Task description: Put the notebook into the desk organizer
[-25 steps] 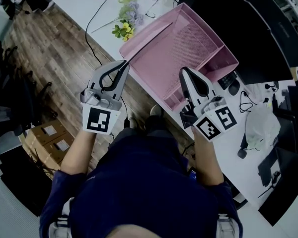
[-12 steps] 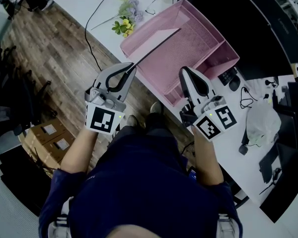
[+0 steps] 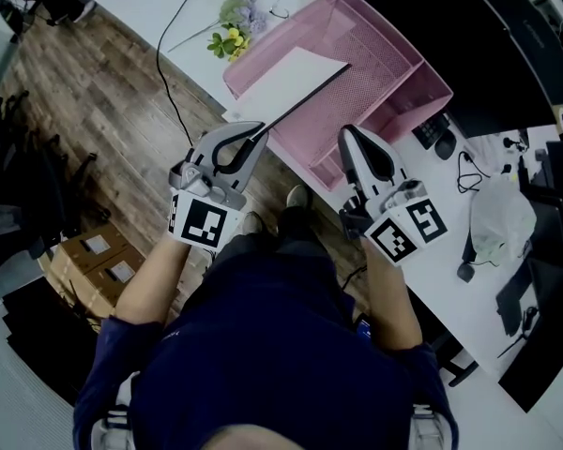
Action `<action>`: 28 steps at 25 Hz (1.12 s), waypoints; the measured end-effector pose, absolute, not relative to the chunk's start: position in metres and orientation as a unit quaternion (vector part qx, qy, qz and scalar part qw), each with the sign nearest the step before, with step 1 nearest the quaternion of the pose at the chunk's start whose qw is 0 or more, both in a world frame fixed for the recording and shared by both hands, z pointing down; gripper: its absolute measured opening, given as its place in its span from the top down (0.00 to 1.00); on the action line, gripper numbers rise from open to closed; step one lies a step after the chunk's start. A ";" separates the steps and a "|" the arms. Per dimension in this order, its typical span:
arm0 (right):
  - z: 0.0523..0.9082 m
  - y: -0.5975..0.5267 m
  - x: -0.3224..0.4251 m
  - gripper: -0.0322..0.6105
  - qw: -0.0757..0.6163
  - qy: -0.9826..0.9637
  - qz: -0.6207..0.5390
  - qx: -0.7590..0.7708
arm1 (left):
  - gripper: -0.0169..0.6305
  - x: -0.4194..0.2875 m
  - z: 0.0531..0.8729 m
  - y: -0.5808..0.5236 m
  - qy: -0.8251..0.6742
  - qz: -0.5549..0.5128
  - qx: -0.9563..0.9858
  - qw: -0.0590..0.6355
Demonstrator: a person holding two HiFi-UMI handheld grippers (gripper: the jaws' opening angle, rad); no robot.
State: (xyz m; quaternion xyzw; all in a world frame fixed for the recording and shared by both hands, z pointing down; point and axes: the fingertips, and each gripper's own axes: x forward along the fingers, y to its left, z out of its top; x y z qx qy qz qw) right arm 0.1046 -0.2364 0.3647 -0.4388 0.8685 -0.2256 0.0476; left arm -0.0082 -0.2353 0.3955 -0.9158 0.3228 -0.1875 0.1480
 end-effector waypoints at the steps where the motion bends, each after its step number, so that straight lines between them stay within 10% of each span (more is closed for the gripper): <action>1: 0.366 -0.235 0.105 0.94 0.048 0.868 -0.227 -0.440 | 0.92 -0.007 0.398 -0.234 0.320 -0.191 -0.916 0.147; 28: 0.391 -0.222 0.129 0.94 0.058 0.851 -0.254 -0.455 | 0.89 0.025 0.460 -0.220 0.261 -0.268 -0.911 0.172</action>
